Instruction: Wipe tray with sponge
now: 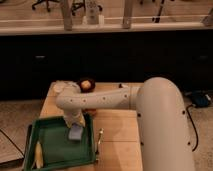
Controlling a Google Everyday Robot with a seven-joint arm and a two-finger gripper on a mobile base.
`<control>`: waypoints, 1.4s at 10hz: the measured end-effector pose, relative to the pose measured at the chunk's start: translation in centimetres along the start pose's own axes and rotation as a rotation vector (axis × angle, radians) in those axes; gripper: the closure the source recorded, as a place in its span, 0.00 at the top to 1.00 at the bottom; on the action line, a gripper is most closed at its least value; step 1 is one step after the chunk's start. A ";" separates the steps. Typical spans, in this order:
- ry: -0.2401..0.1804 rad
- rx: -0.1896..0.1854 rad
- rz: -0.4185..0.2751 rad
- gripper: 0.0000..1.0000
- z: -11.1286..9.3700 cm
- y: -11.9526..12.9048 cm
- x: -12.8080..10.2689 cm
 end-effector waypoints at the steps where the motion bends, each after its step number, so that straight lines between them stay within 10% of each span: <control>1: -0.003 -0.002 -0.029 0.00 0.0 -1.0 0.5; 6: -0.063 0.006 -0.237 0.00 1.5 -7.4 -4.4; 10: -0.081 0.034 -0.271 0.00 1.1 -4.3 -11.1; 14: -0.053 0.034 -0.213 0.00 -0.4 -0.3 -11.4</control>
